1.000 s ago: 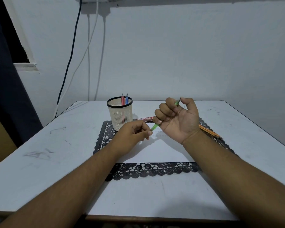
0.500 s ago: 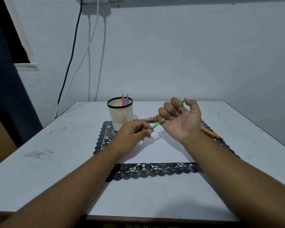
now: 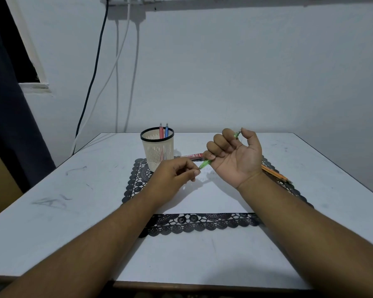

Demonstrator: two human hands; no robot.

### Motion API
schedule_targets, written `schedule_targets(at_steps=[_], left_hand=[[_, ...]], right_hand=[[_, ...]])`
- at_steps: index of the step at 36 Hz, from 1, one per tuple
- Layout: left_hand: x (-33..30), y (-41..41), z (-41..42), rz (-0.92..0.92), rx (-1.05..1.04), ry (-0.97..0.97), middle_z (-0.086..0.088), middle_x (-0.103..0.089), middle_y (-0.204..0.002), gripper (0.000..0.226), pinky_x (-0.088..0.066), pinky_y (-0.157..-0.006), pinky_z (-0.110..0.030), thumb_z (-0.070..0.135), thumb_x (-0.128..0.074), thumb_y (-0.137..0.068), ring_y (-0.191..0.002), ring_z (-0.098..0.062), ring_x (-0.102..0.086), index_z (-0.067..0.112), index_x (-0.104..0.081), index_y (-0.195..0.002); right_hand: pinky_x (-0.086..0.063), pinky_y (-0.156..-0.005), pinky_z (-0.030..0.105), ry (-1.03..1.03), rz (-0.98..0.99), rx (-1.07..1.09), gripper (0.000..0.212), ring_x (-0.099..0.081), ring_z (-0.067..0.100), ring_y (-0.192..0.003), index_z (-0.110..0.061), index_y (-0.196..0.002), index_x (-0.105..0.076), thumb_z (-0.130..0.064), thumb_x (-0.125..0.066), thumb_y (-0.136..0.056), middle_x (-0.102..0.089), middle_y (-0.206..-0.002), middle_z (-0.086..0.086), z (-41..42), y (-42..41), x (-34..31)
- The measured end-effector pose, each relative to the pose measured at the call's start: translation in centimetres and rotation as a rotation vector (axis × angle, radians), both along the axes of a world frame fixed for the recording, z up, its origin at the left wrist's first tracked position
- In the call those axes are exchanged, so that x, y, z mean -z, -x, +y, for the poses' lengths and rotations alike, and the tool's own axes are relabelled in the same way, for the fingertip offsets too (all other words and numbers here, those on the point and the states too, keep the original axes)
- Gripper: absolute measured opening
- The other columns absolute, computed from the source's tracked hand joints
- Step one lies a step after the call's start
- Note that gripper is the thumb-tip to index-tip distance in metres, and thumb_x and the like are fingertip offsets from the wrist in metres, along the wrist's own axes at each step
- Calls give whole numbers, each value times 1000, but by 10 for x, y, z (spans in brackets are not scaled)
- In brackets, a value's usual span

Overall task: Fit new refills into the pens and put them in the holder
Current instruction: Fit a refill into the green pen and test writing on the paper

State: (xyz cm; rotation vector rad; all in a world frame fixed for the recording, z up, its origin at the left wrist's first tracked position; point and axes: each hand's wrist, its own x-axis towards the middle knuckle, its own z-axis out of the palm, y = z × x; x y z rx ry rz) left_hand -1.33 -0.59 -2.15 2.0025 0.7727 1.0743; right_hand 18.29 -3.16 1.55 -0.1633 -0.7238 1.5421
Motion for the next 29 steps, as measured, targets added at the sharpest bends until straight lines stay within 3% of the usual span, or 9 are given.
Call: schedule_targets(at_steps=[2,6,12,19,29], left_hand=[[-1,0,-1,27,-38,-76,0,-70,-73,21,-40,-62,-33,16,-73,-94,-65,-30,-55,31,-71,-79],[-4,-1,-3,42,-64,-155,6,-68,-71,24,-39,-59,-27,16,-73,-94,-63,-12,-54,35,-69,-80],[-4,-1,-4,59,-81,-175,6,-69,-71,20,-39,-58,-27,15,-73,-94,-62,-11,-53,31,-70,-81],[-3,-1,-4,61,-86,-175,5,-69,-73,14,-42,-60,-35,15,-74,-94,-67,-27,-58,26,-73,-84],[-3,-1,-3,58,-88,-187,4,-69,-74,10,-45,-63,-40,16,-74,-93,-69,-29,-59,20,-74,-84]], right_hand=[[-21,-63,34,5,14,-1,35,-16,18,-63,-22,-71,-26,-45,-45,-89,-18,-67,-2,0,0,0],[-24,-63,34,18,34,-1,37,-18,18,-64,-21,-72,-28,-48,-43,-92,-20,-68,-2,0,-1,-1],[-25,-61,33,22,27,5,31,-17,18,-63,-23,-75,-20,-41,-41,-90,-17,-68,-2,2,-1,-1],[-21,-63,34,8,4,13,29,-15,18,-63,-23,-72,-22,-38,-43,-86,-17,-68,-2,1,-2,-1],[-23,-62,33,13,4,5,30,-16,18,-63,-22,-72,-22,-38,-44,-87,-17,-68,-2,0,-1,-1]])
